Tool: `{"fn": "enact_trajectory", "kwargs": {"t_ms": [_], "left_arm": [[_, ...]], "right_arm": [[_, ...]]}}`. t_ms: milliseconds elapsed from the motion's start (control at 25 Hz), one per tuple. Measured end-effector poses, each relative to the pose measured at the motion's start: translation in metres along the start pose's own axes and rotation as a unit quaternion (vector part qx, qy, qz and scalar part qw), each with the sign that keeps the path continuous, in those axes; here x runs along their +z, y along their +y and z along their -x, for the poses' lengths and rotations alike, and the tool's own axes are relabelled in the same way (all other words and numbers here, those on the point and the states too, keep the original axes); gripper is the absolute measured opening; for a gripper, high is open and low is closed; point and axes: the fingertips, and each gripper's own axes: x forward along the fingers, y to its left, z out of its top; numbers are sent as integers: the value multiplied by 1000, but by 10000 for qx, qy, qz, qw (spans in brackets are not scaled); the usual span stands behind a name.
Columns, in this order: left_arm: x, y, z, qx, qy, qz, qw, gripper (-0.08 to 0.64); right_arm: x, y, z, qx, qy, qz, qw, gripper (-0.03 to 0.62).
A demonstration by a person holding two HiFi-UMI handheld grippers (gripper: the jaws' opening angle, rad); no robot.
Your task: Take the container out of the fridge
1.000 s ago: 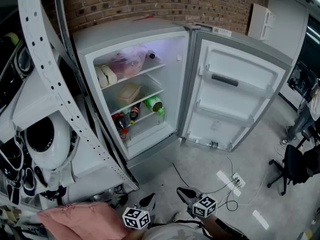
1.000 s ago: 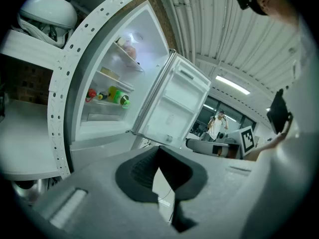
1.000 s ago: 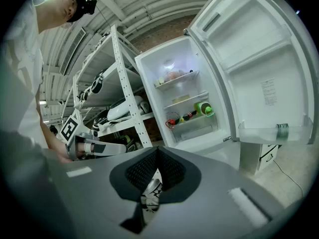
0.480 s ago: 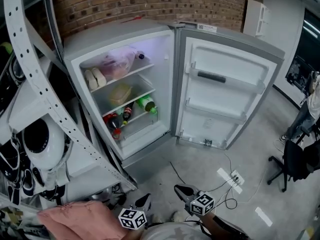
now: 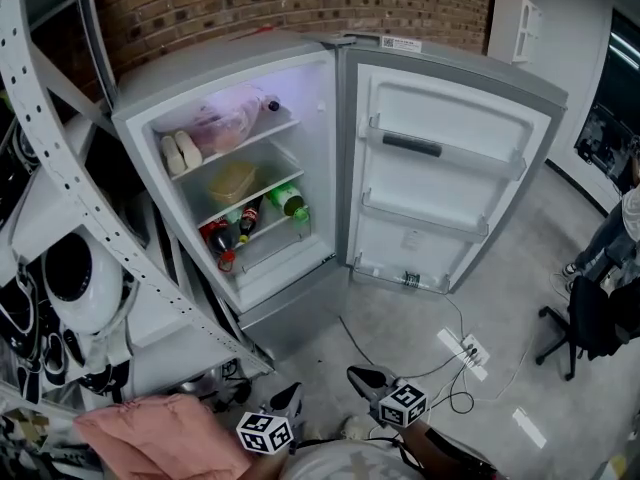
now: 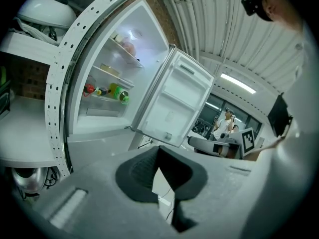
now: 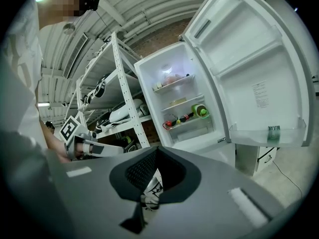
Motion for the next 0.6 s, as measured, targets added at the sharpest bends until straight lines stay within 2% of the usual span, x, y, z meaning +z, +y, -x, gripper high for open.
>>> {"fn": "enact_trajectory", "kwargs": {"t_ms": [600], "left_arm": [[-5, -32, -37, -29, 223, -213, 9995, 0]], "right_arm": [[1, -31, 20, 49, -132, -221, 9997, 6]]}}
